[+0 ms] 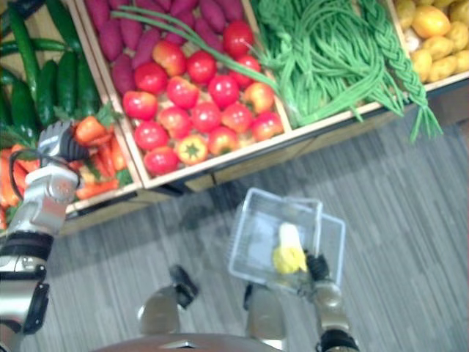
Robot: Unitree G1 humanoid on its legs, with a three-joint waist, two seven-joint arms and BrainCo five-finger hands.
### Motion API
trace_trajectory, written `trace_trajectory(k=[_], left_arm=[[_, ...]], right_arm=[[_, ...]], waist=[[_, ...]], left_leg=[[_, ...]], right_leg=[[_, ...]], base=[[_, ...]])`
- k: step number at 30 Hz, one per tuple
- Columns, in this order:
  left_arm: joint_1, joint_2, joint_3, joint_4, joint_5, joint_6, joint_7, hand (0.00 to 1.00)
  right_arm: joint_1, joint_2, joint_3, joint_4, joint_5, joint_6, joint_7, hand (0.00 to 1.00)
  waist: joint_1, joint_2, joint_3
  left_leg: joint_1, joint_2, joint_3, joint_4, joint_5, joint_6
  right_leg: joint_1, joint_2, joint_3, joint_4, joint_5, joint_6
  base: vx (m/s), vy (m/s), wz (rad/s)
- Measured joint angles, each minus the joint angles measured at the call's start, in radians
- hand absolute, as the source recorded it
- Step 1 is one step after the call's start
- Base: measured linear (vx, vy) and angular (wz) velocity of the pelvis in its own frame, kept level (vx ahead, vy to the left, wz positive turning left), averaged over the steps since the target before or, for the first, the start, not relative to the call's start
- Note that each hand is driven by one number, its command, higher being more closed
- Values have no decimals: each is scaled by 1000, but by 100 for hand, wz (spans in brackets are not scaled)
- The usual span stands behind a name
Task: Pick vegetable in the basket
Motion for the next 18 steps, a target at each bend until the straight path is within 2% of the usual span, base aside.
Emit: trace_trajectory(k=[1, 3, 4, 5, 6, 7, 8, 9, 11, 12, 15, 16, 18], left_arm=[[-5, -1, 15, -9, -6, 1, 2, 100], [33, -2, 47, -42, -9, 5, 4, 100], [45, -10, 81, -57, -9, 15, 8, 100], [47, -9, 101, -64, -10, 16, 11, 100], [60, -8, 142, -83, -10, 17, 19, 100], [70, -15, 160, -95, -9, 17, 27, 100], [91, -32, 174, -102, -10, 16, 34, 100], [141, -52, 183, -103, -10, 16, 36, 100], [155, -67, 184, -104, -10, 17, 37, 100], [158, -77, 184, -110, -10, 16, 36, 100], [200, -81, 186, -175, -10, 2, 39, 100], [209, -81, 186, -191, -10, 1, 39, 100], [238, -81, 187, -206, -10, 1, 39, 100]], right_arm=[[1, 15, -20, 17, 1, -3, -1, 100], [-4, 28, -56, 31, 3, -4, -1, 100], [-7, 30, -86, 32, 3, -6, -1, 100], [-4, 31, -89, 34, 3, -6, -1, 100], [11, 35, -89, 36, -1, -12, 0, 100], [37, 31, -93, 38, -5, -17, 6, 100], [28, 16, -101, 56, -5, -15, 10, 100], [12, -17, -118, 99, -7, -5, 22, 100], [12, -27, -130, 115, -12, -1, 23, 100], [12, -34, -137, 119, -13, 7, 23, 100], [16, -36, -163, 141, -38, 16, 22, 100], [18, -34, -173, 146, -41, 17, 21, 100], [30, -25, -185, 151, -41, 20, 21, 100]], waist=[[-14, -15, -2], [-11, -8, 3], [-10, -2, 2], [-11, -9, -2], [-21, -28, -13], [-39, -61, -32], [-36, -37, -39], [-30, 14, -58], [-22, 33, -69], [-19, 40, -73], [-38, 46, -85], [-45, 44, -88], [-45, 23, -104]], left_leg=[[5, -28, -20, -6, 1, 1], [34, -23, -33, 1, -1, 3], [49, -15, -46, 7, -1, 3], [54, -16, -48, 10, -1, 2], [65, -33, -67, 15, -4, -2], [78, -63, -98, 31, -27, -31], [87, -45, -103, 32, -42, -44], [106, -21, -100, 32, -42, -43], [125, -14, -103, 33, -41, -41], [139, -14, -107, 36, -40, -41], [175, -29, -170, 24, -55, -36], [185, -40, -183, 27, -59, -42], [185, -65, -182, 32, -61, -44]], right_leg=[[-4, -30, -17, 40, -24, 20], [-70, -35, -21, 186, -44, 22], [-66, -20, -17, 141, -98, 15], [-55, -11, -16, 64, -94, 16], [-29, -3, -18, -100, -49, 9], [-7, -12, -33, -170, 59, -13], [7, 0, -39, -173, 54, -12], [22, 26, -35, -171, 48, -24], [37, 33, -30, -171, 45, -29], [53, 33, -27, -171, 43, -32], [90, 22, -26, -165, 40, -32], [88, 13, -26, -155, 35, -24], [88, -9, -26, -153, 34, -24]], base=[[126, 64, 33], [151, -2, 20], [105, -26, 9], [115, -59, 36], [123, -131, 74], [161, -182, 62], [180, -162, 28], [171, -110, -21], [116, -60, -19], [63, -32, -8], [41, 15, 0], [11, 65, 4], [-30, 69, 5]])
